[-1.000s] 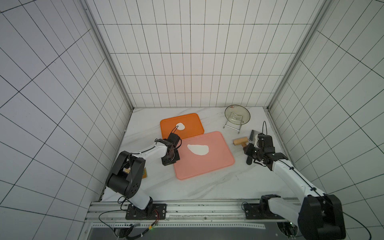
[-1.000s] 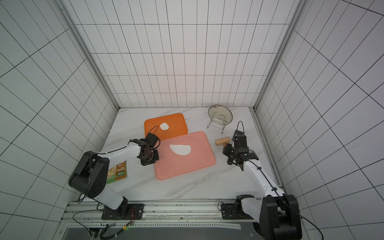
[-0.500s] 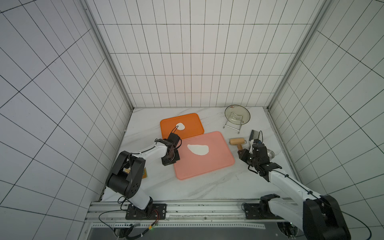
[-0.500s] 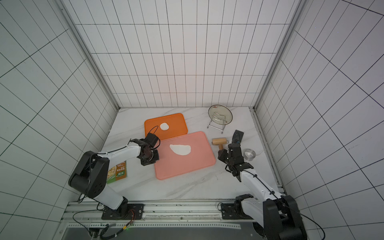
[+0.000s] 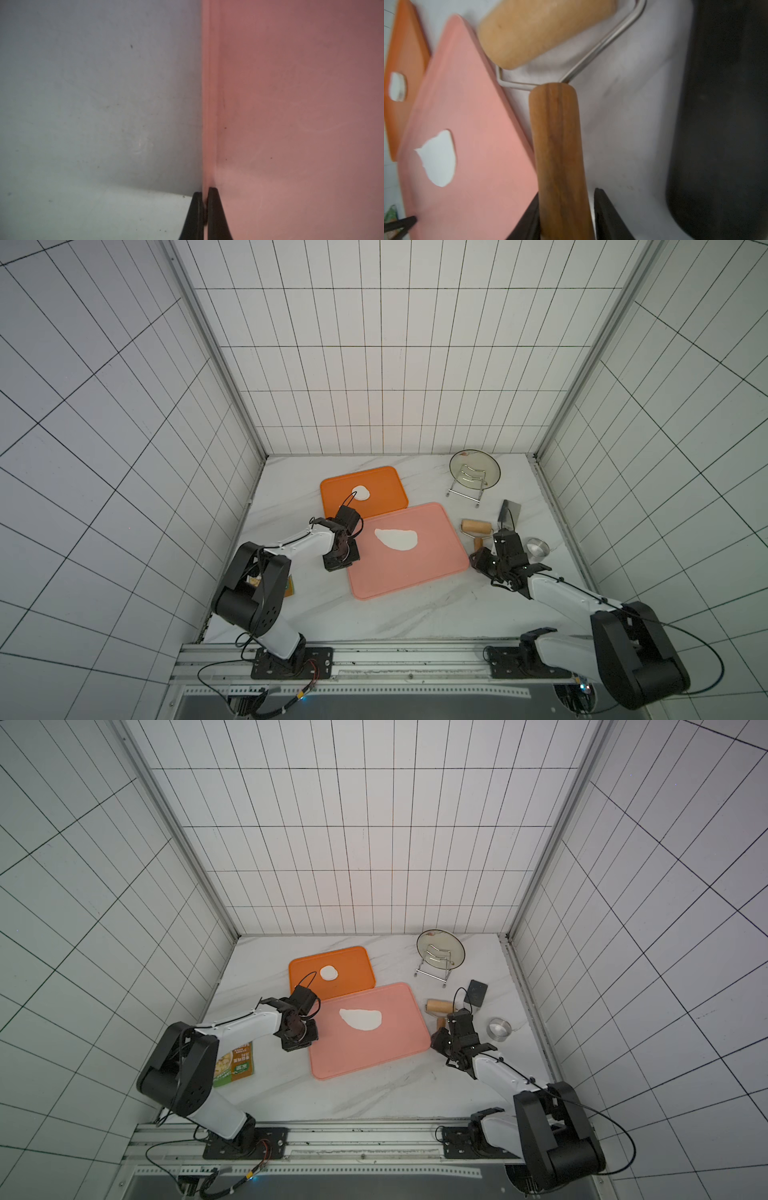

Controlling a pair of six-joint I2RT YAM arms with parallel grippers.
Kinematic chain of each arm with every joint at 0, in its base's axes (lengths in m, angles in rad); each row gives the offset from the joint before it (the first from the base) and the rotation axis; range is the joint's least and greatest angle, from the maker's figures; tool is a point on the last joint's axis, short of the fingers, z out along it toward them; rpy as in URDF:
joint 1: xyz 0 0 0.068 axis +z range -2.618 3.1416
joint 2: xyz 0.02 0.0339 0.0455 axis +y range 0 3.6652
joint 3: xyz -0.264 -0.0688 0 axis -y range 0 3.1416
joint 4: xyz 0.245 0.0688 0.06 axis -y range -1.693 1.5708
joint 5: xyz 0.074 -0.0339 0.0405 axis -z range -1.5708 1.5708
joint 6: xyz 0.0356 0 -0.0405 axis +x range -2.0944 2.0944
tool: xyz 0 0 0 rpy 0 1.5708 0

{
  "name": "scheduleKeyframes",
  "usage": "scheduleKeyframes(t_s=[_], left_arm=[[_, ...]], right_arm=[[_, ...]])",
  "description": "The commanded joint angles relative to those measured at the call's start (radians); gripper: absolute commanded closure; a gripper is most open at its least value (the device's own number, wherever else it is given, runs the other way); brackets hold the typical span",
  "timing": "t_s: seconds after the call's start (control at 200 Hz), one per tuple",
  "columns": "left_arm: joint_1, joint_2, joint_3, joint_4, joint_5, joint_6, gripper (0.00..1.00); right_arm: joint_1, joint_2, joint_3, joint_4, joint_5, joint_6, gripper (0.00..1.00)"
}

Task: Roll out the dumpling wrappers from the dough
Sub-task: Place the rolling pin at the center of the board.

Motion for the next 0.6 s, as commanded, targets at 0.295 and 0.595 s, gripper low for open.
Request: scheduleKeyframes(t_s=[0.295, 0.595], left_arm=[[0.011, 0.007, -0.01, 0.009, -0.052, -0.008, 0.95], [0.025, -0.011, -0.019, -0.018, -0.098, -0.016, 0.95]], right_arm=[[0.005, -0.054, 0.102, -0.328, 0.055, -0.048, 0.56], [-0.066, -0.123, 0.317, -0.592, 0.115, -0.114, 0.51]])
